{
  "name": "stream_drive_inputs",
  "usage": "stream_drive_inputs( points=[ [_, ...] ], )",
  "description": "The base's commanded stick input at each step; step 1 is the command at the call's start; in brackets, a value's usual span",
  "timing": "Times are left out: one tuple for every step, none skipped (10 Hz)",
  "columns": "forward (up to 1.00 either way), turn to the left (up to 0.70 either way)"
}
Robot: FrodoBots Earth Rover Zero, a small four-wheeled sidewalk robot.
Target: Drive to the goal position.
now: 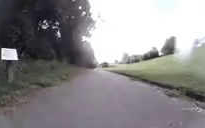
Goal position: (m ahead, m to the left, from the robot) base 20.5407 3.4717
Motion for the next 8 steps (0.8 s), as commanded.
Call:
stream_drive_inputs(
  points=[
    [1.0, 0.0],
    [1.0, 0.0],
    [1.0, 0.0],
    [1.0, 0.0],
    [1.0, 0.0],
    [1.0, 0.0],
    [1.0, 0.0],
    [1.0, 0.0]
  ],
)
